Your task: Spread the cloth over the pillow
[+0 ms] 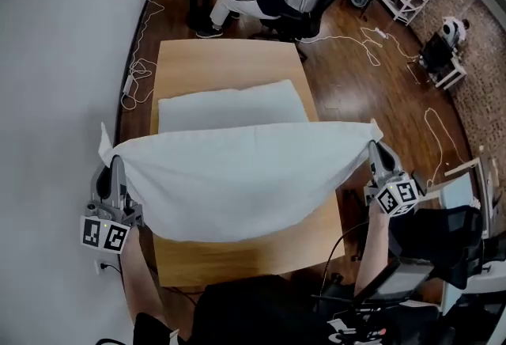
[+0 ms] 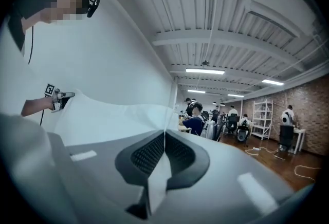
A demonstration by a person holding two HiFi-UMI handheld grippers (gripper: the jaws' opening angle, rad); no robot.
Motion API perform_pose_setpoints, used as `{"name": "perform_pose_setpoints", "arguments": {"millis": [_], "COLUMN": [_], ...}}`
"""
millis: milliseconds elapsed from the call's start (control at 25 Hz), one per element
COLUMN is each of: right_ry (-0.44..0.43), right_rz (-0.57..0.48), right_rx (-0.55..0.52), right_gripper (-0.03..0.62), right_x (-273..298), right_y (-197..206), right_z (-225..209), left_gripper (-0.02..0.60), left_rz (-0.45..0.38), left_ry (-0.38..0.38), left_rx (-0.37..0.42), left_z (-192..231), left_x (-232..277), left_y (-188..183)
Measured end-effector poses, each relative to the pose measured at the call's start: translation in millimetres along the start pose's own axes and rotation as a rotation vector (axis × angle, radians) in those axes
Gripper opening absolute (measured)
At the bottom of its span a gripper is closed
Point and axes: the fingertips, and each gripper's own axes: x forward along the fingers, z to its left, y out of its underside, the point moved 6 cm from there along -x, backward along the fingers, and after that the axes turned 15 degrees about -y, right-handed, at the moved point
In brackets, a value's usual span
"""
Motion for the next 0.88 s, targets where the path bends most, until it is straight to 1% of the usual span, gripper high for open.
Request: {"name": "perform_pose_setpoints", "arguments": {"millis": [160, 280, 400, 480, 520, 560, 600, 640, 720, 800, 840, 880], "right_ry": [-0.016, -0.043, -0.088, -0.123, -0.140, -0.155, -0.172, -0.193, -0.247, -0.284, -0.295, -0.302], "right_rz": [-0.019, -0.021, 0.013, 0.046, 0.053, 0.050, 0.037, 0.010, -0.074, -0.162, -0.193, -0.213], "right_rx": [-0.013, -0.017, -0.033, -0.015, 0.003, 0.020, 0.029, 0.033, 0.028, 0.013, 0.009, 0.009], "right_gripper": [0.008, 0.008, 0.008, 0.008, 0.008, 0.008, 0.008, 0.007, 0.008, 0.008, 0.008, 0.008], "right_x": [45.1, 83.2, 136.9, 176.5, 191.2, 198.9, 198.9, 192.5, 165.3, 130.0, 115.8, 105.8], "right_y": [1.8, 7.0, 16.2, 32.3, 40.2, 45.3, 46.1, 41.9, 20.4, -3.5, -10.0, -12.2], "right_z": [-50.1, -80.6, -106.1, -121.6, -126.7, -129.0, -127.8, -122.5, -100.4, -73.5, -59.7, -45.8], "left_gripper": [0.006, 0.006, 0.006, 0.006, 0.006, 0.006, 0.006, 0.006, 0.006, 0.006, 0.006, 0.006], "left_rz": [0.057, 0.096, 0.085, 0.066, 0.044, 0.009, -0.032, -0.067, -0.094, -0.070, -0.048, -0.027], "left_ry": [-0.038, -0.078, -0.108, -0.134, -0.140, -0.132, -0.106, -0.061, 0.071, 0.193, 0.224, 0.233], "left_rx": [0.011, -0.022, -0.079, -0.112, -0.113, -0.098, -0.064, -0.005, 0.183, 0.371, 0.439, 0.488], "left_z": [-6.3, -1.6, 20.2, 31.0, 31.4, 27.2, 18.5, 5.9, -26.0, -56.3, -68.0, -76.7], "left_x": [49.7, 83.8, 119.0, 136.3, 139.2, 136.2, 127.8, 115.2, 82.2, 38.6, 14.7, -8.3], "left_y": [21.5, 40.7, 66.5, 84.5, 89.8, 90.6, 85.9, 75.3, 42.4, 7.6, -9.1, -25.0]}}
